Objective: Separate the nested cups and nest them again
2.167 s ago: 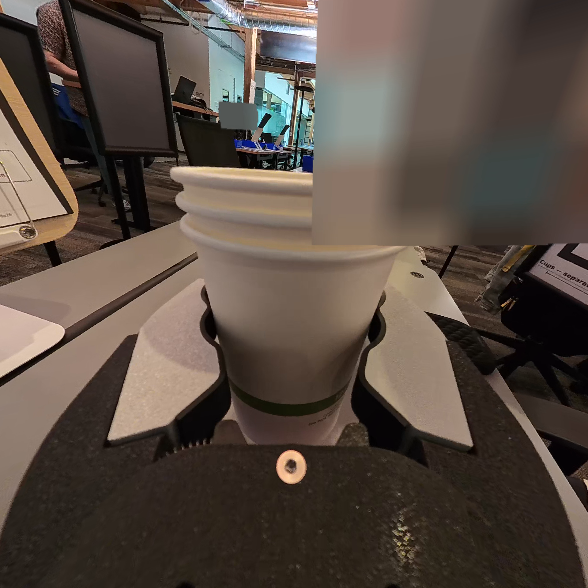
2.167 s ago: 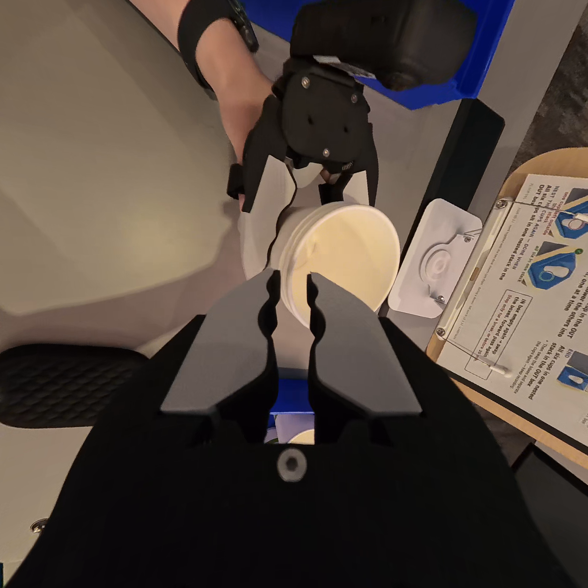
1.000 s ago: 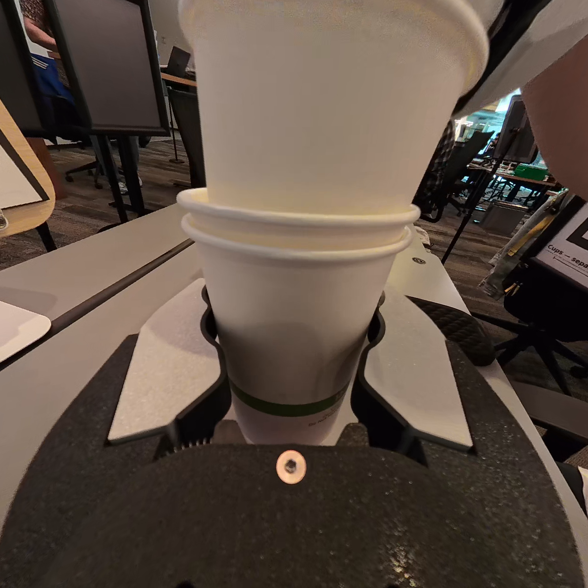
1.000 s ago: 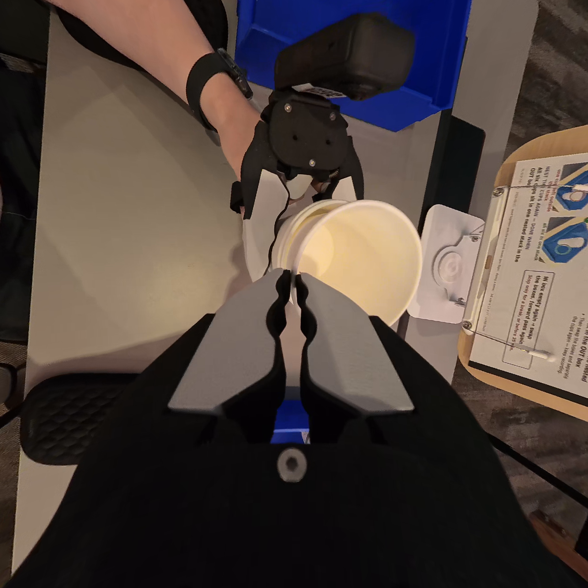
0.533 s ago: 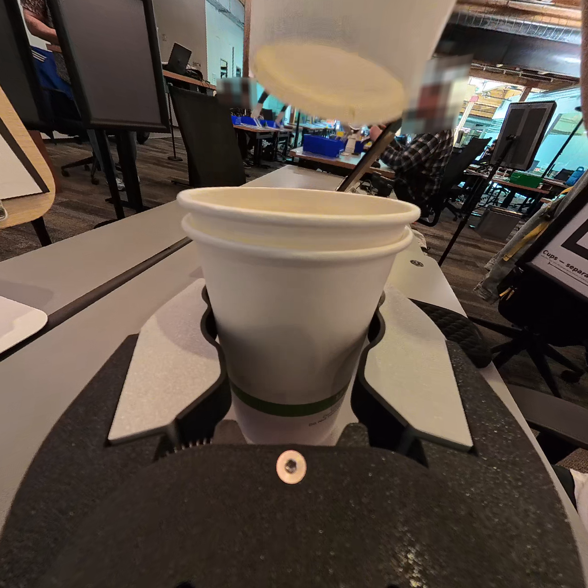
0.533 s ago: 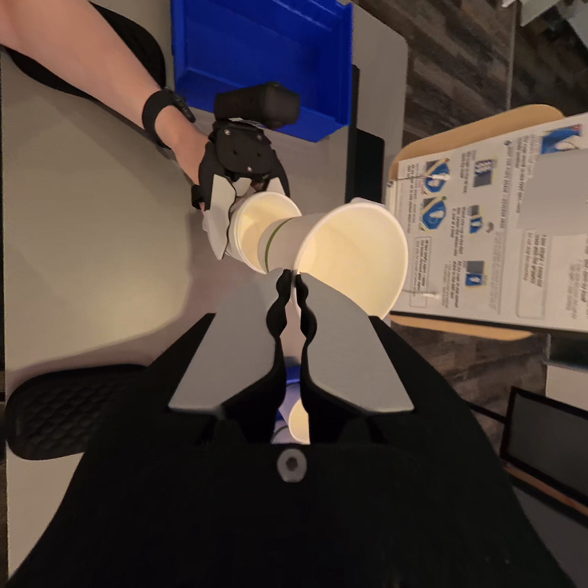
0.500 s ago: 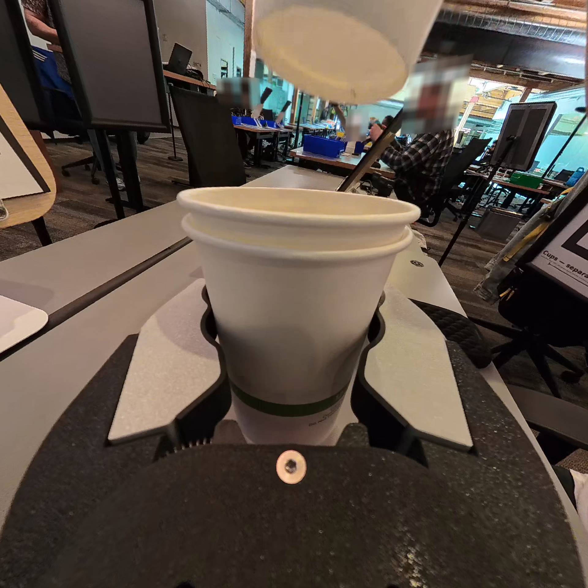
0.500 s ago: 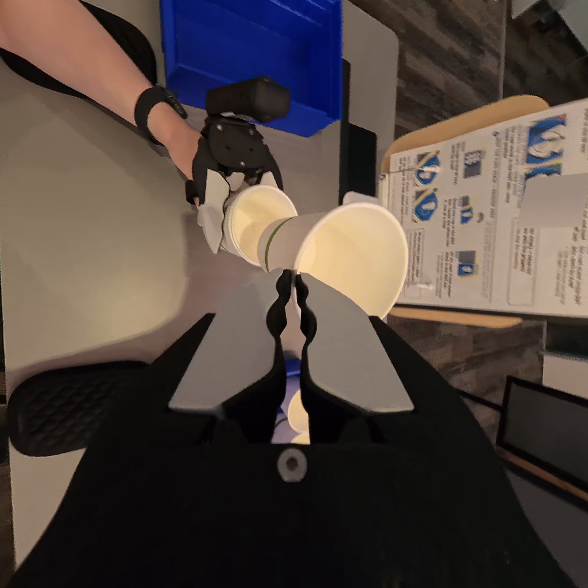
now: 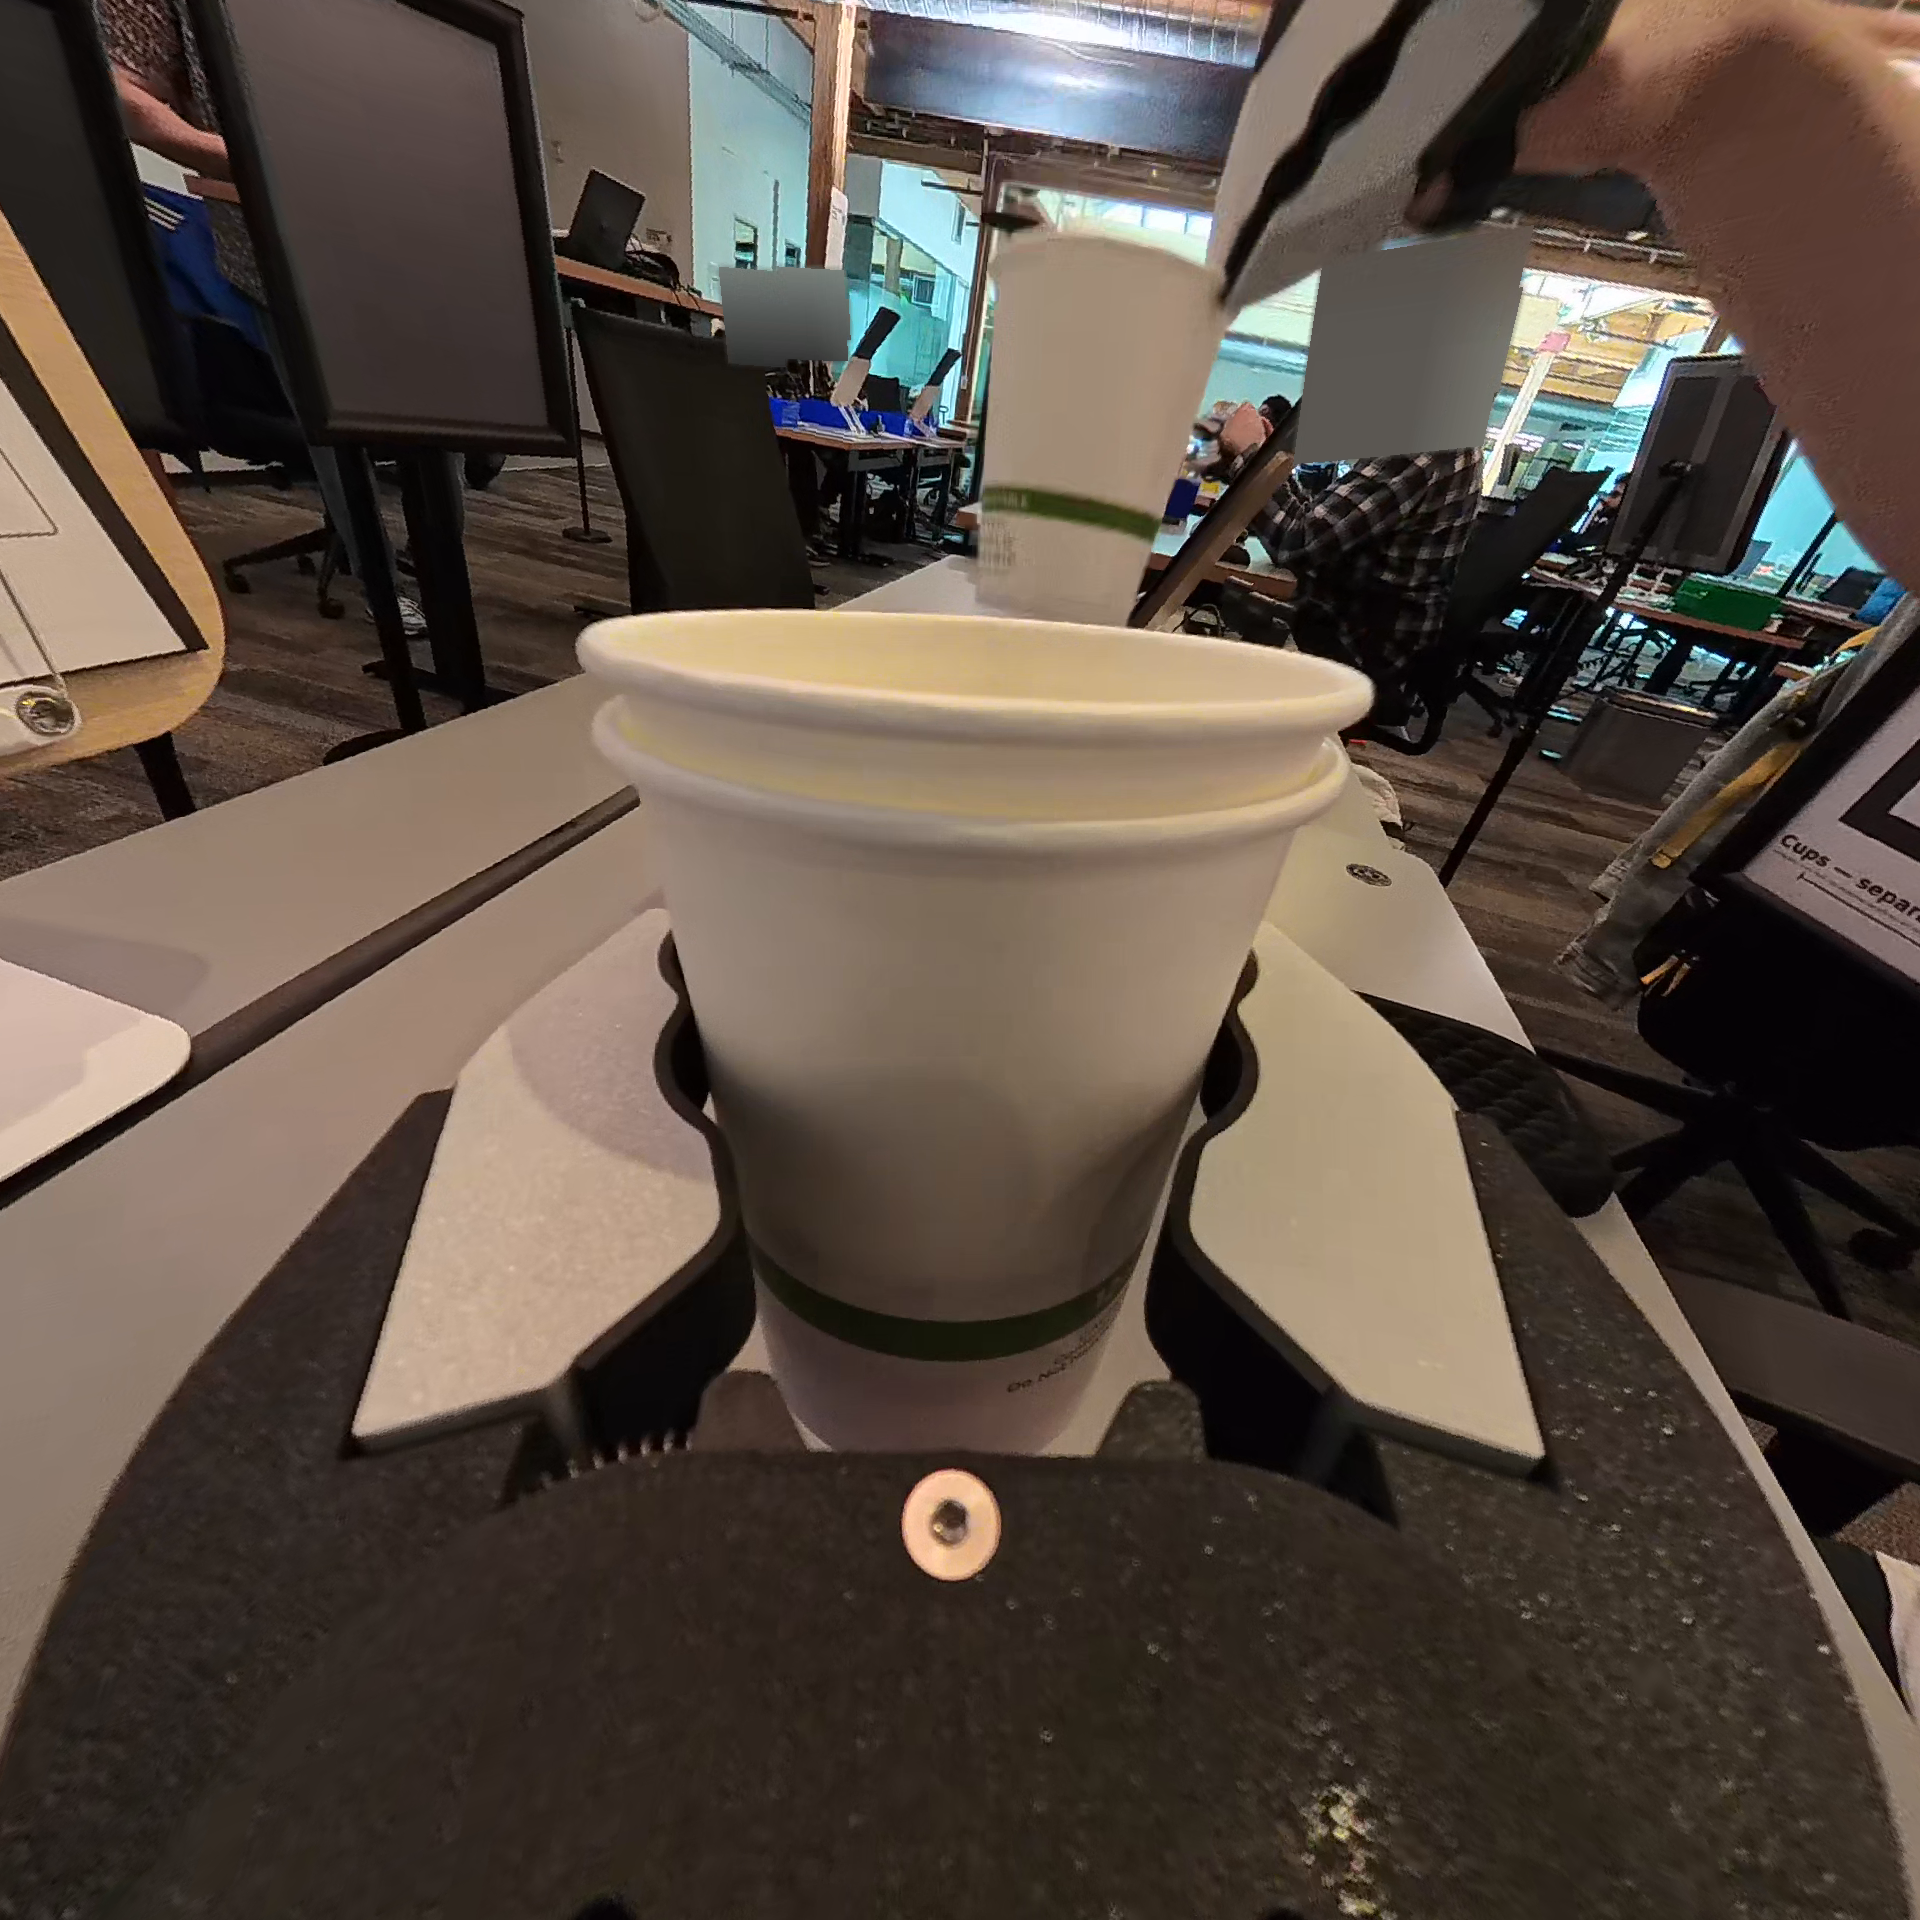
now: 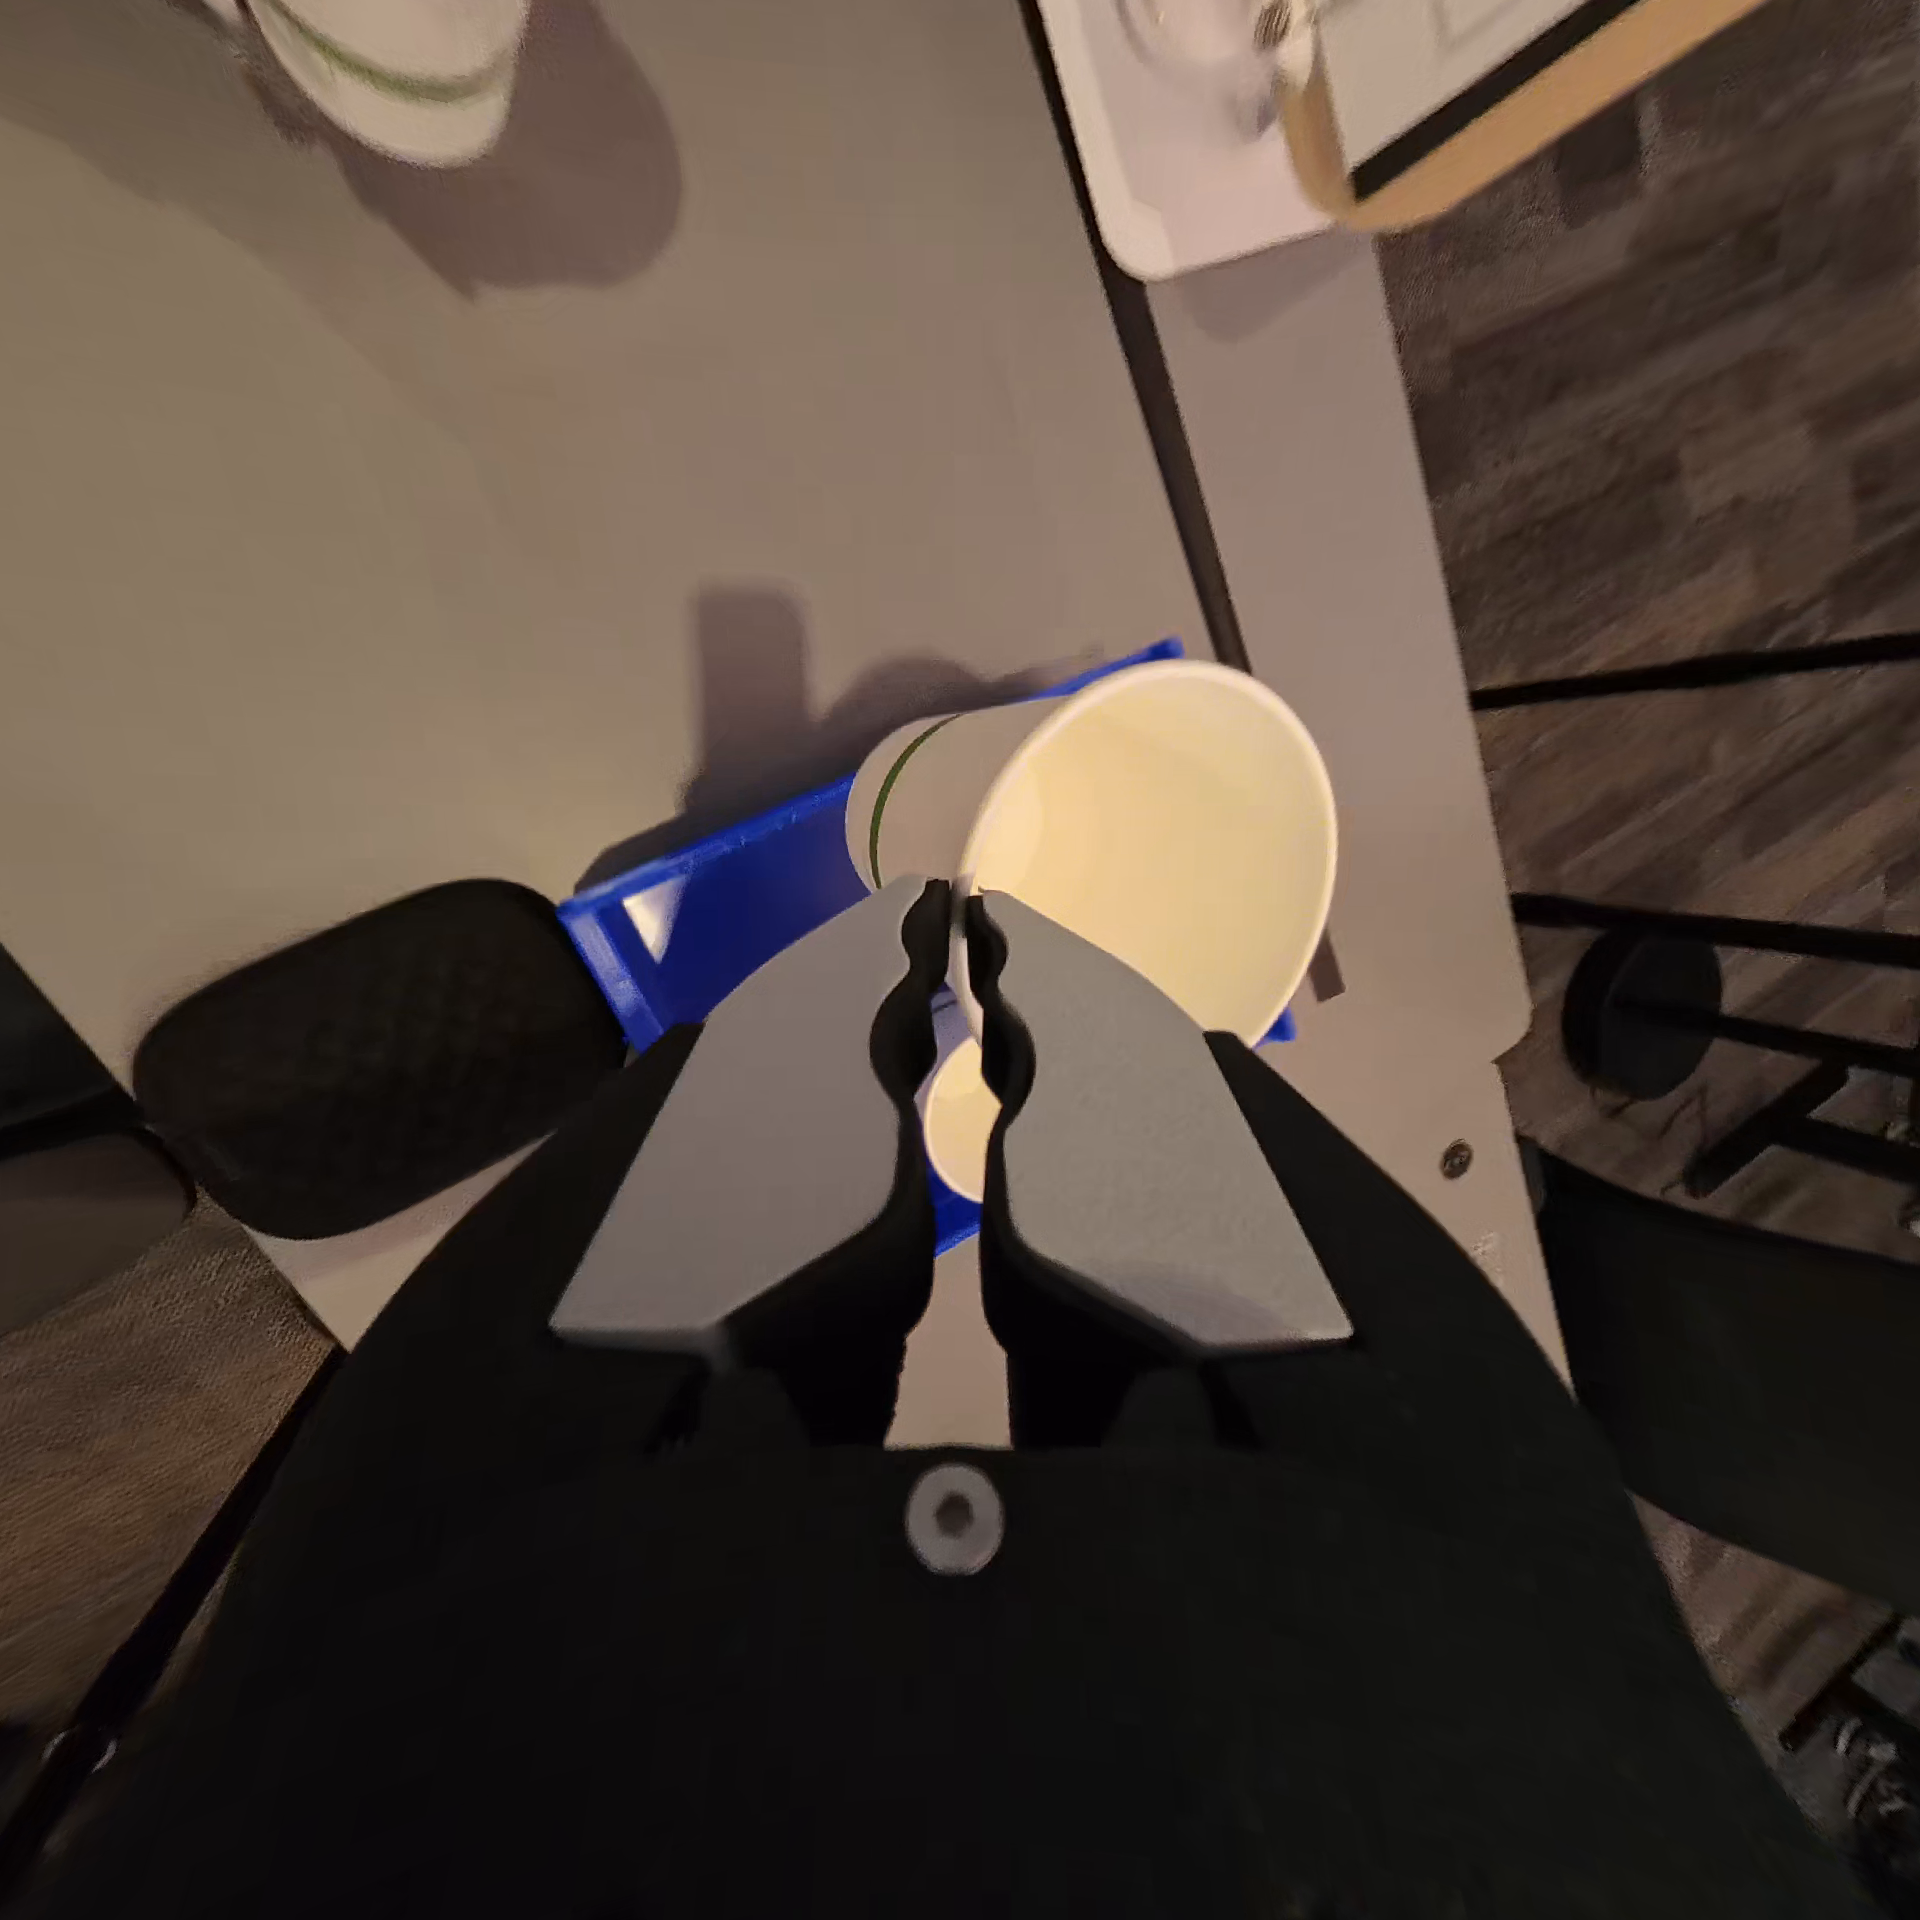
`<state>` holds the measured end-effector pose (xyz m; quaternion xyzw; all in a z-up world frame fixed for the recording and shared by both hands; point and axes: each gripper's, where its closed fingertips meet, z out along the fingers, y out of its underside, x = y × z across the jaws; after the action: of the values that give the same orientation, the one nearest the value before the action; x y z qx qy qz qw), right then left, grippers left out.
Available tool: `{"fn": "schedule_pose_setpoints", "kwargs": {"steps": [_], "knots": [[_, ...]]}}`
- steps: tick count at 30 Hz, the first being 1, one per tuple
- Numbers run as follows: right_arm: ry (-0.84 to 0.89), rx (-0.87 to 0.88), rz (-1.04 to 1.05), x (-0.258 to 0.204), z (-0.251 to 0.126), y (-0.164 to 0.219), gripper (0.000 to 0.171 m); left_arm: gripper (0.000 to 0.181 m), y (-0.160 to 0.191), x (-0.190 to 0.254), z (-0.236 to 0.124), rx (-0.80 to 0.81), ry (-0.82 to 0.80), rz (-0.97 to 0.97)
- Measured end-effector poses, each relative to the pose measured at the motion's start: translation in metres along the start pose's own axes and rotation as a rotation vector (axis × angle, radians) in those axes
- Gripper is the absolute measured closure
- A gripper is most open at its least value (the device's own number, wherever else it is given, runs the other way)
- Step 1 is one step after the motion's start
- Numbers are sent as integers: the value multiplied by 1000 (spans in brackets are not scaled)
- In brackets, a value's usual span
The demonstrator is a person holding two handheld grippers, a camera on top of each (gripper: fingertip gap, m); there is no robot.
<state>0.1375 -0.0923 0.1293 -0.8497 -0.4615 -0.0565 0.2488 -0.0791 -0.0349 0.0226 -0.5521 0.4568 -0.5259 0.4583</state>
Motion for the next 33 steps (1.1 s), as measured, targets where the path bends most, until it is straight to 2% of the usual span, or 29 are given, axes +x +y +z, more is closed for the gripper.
{"fn": "schedule_pose_setpoints", "kwargs": {"steps": [5, 16, 25, 33], "knots": [[-20, -63, -6, -14, 44, 42, 168, 86, 2, -3, 0, -3, -5, -3], [-8, -156, -47, -30, 138, 91, 168, 86, 1, -3, 0, -4, -7, 0], [45, -168, -66, -25, 160, 103, 168, 86, -1, -1, -1, 1, -2, -2], [-10, -118, -40, -34, 157, 99, 168, 86, 1, -1, 0, -4, -1, -3]]}}
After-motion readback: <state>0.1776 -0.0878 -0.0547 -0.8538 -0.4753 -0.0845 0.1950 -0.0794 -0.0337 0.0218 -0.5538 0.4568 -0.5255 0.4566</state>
